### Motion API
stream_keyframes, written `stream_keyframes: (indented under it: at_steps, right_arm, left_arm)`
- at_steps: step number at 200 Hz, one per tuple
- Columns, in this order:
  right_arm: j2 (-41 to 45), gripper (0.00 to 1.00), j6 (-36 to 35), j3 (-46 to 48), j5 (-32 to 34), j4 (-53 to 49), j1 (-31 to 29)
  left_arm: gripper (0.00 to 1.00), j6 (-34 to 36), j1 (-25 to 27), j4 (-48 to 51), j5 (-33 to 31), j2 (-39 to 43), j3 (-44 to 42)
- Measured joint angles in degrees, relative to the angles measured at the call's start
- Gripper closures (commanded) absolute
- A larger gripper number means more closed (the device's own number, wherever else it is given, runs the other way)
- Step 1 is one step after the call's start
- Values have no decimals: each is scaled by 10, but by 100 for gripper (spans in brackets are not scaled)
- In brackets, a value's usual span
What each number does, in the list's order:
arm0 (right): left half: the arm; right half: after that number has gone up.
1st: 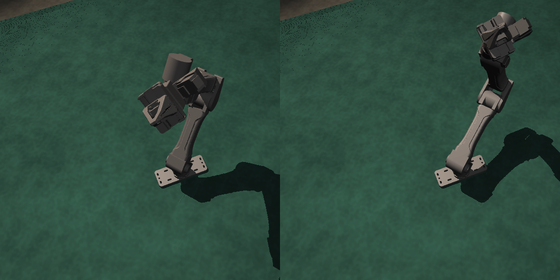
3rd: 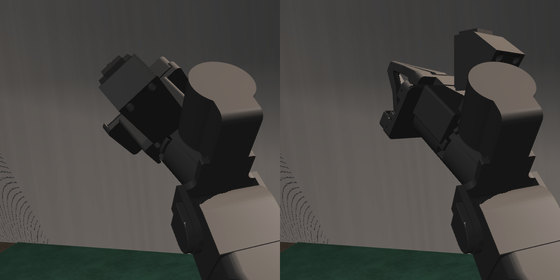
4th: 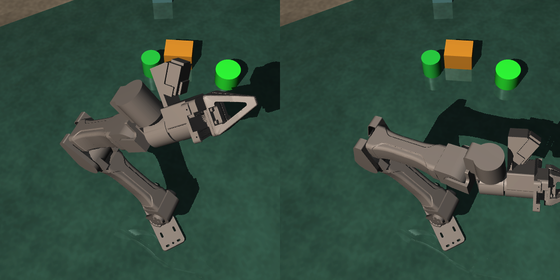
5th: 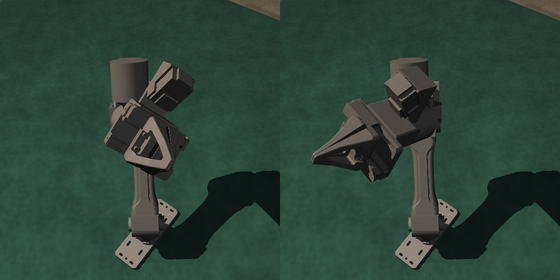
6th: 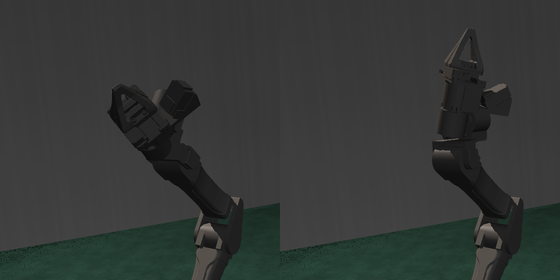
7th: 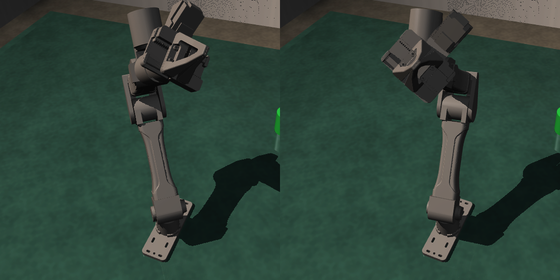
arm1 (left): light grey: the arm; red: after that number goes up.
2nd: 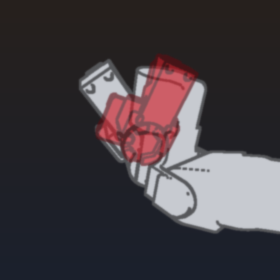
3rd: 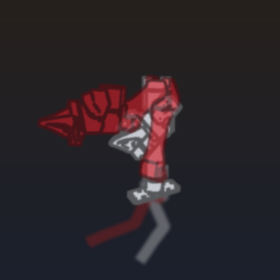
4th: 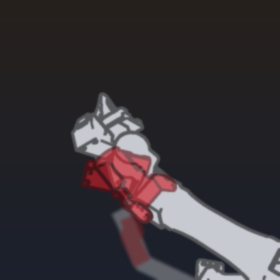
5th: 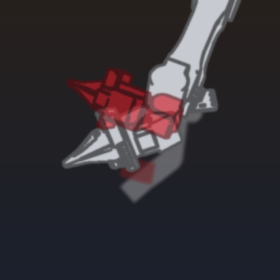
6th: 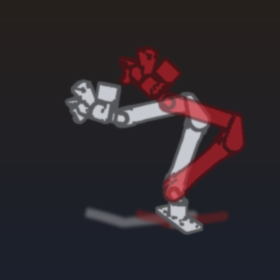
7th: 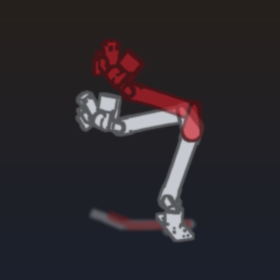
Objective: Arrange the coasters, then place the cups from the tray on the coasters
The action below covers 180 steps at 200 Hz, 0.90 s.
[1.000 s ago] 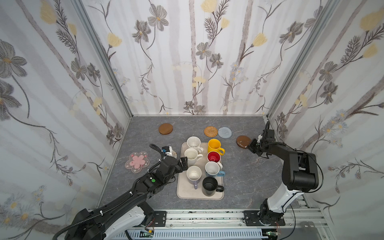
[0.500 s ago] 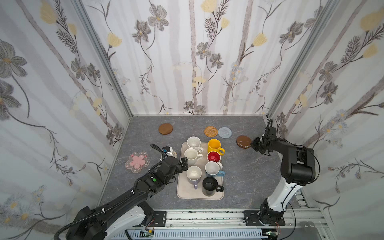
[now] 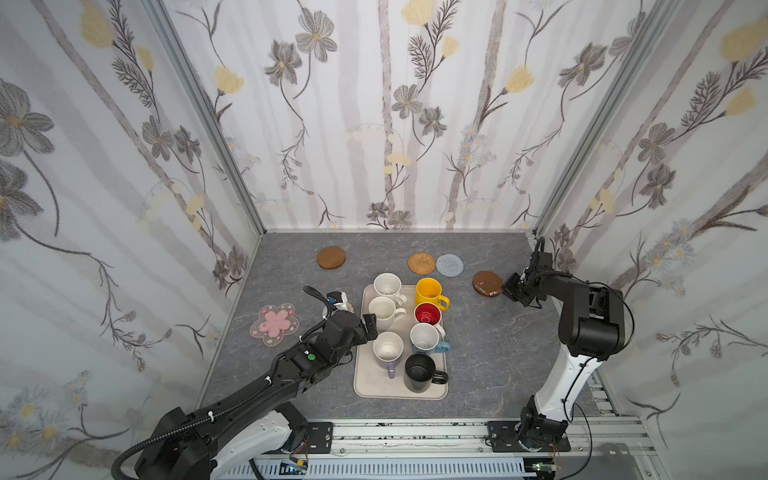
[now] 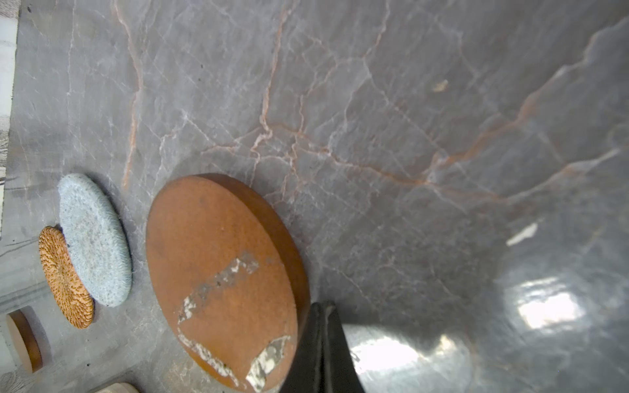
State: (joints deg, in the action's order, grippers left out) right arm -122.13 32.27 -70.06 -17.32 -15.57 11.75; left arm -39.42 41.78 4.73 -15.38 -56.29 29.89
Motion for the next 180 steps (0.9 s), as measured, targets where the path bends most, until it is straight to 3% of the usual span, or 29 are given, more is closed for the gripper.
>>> stream_keyframes:
  at_steps: [122, 180]
  right_arm:
    - [-46, 100, 2, -72, 5, -17, -32]
    - [17, 100, 12, 31, 0, 24, -36]
  left_arm:
    - [0, 0, 0, 2, 0, 7, 0]
    - [0, 1, 0, 3, 0, 6, 3]
